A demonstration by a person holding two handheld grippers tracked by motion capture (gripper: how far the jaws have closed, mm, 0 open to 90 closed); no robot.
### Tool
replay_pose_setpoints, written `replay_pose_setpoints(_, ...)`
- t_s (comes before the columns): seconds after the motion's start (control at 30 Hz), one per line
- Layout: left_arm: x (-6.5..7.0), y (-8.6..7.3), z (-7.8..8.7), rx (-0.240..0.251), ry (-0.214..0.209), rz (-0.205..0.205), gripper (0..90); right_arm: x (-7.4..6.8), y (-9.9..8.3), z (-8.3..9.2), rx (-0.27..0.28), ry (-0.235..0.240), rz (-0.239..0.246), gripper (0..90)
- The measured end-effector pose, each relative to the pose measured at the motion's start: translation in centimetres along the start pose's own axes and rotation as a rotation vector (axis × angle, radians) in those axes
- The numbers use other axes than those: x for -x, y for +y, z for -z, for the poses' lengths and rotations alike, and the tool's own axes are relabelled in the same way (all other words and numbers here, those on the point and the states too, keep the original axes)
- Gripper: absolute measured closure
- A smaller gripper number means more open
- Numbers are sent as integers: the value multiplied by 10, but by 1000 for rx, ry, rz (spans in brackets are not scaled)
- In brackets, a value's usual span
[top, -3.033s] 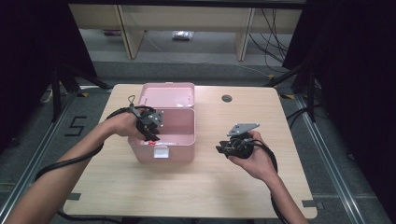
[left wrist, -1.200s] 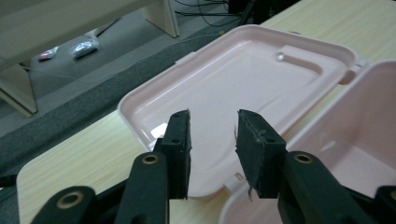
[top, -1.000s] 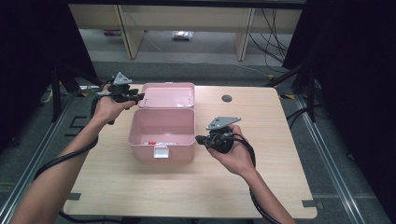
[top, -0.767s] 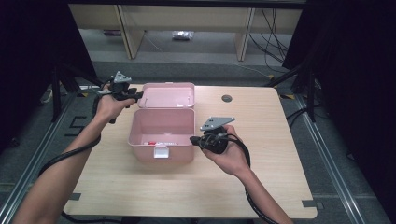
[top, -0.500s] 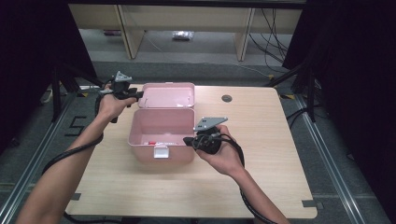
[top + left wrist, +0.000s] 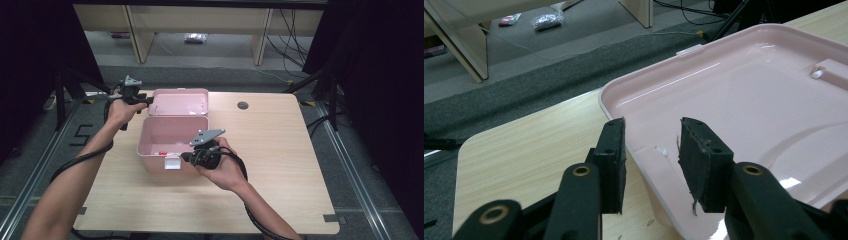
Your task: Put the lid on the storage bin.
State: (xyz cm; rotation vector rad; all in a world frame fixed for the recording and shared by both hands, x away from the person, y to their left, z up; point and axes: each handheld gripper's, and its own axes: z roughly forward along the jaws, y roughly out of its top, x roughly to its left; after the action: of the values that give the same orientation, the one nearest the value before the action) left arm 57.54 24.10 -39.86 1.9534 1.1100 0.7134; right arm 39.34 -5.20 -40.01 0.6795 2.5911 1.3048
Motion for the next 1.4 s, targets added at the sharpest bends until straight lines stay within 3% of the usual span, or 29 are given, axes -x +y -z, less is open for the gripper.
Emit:
replay_pose_setpoints(0.03, -1, 0, -1, -7, 2, -16, 622, -2, 0, -2, -2, 12, 1, 900)
replay_pose_setpoints(0.1, 0, 0, -4, 3, 4, 25, 622, -4, 1, -7, 4, 15, 16, 900)
replay_pose_setpoints(0.13, 0, 0, -4, 3, 5, 19, 622, -5, 1, -8, -5, 20, 22, 900)
replay_pose_setpoints(0.17, -3, 1, -4, -16, 8, -24, 622, -6, 2, -9, -7, 22, 15, 900)
replay_pose_setpoints(0.3, -2, 0, -9, -10, 8, 7, 619, -9, 2, -14, -2, 32, 27, 900)
replay_pose_setpoints(0.33, -3, 0, -9, -16, 10, -13, 619, -10, 2, -15, -10, 37, 26, 900)
replay_pose_setpoints(0.4, -4, 1, -11, -25, 7, -15, 620, -11, 1, -17, -16, 37, 29, 900)
replay_pose_setpoints(0.43, -2, 1, -13, -16, 11, 27, 620, -11, 1, -19, -11, 38, 31, 900)
replay_pose_setpoints(0.47, -5, 2, -14, -22, 8, -1, 622, -10, 1, -19, -17, 37, 42, 900)
replay_pose_setpoints(0.5, -5, 2, -15, -27, 17, 10, 622, -11, 0, -20, -24, 36, 25, 900)
replay_pose_setpoints(0.53, -7, 3, -17, -34, 18, -5, 625, -11, 0, -21, -14, 35, 33, 900)
replay_pose_setpoints(0.6, -6, 3, -20, -28, 20, 23, 628, -13, -1, -23, -20, 35, 23, 900)
replay_pose_setpoints(0.63, -6, 4, -21, -37, 21, 22, 629, -11, 0, -23, -23, 31, 54, 900)
replay_pose_setpoints(0.7, -7, 5, -22, -49, 27, 9, 630, -13, -1, -26, -19, 34, 42, 900)
replay_pose_setpoints(0.83, -7, 6, -25, -52, 32, 14, 644, -13, 0, -28, -27, 25, 68, 900)
replay_pose_setpoints(0.97, -10, 8, -28, -74, 45, 7, 647, -15, 0, -32, -24, 23, 49, 900)
replay_pose_setpoints(1.13, -12, 9, -32, -81, 52, 18, 647, -16, 1, -35, -28, 16, 59, 900)
replay_pose_setpoints(1.2, -13, 10, -33, -85, 52, 6, 651, -15, 2, -35, -40, 15, 70, 900)
replay_pose_setpoints(1.4, -11, 9, -38, -84, 48, 29, 655, -15, 0, -39, -50, 15, 72, 900)
